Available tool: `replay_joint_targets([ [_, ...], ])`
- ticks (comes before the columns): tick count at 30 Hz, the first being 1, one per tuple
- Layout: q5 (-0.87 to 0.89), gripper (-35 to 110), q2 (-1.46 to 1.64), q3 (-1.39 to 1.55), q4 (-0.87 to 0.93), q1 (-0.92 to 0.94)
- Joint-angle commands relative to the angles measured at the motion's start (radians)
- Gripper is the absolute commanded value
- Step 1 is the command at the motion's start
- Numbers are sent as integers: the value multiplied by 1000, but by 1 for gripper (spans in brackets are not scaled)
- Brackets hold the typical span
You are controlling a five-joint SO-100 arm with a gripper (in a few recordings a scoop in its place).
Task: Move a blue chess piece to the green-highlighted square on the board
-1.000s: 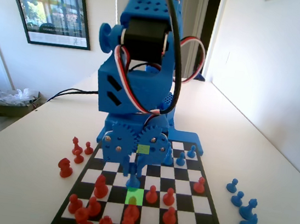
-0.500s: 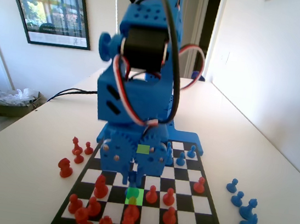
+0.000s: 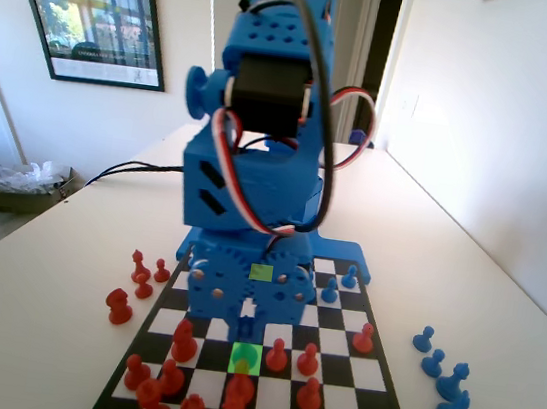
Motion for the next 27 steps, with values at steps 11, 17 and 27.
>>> replay_joint_targets([
  [11, -18, 1, 40, 35, -15, 18],
  [17, -20, 3, 41, 37, -26, 23],
  [27, -20, 9, 64, 51, -37, 23],
])
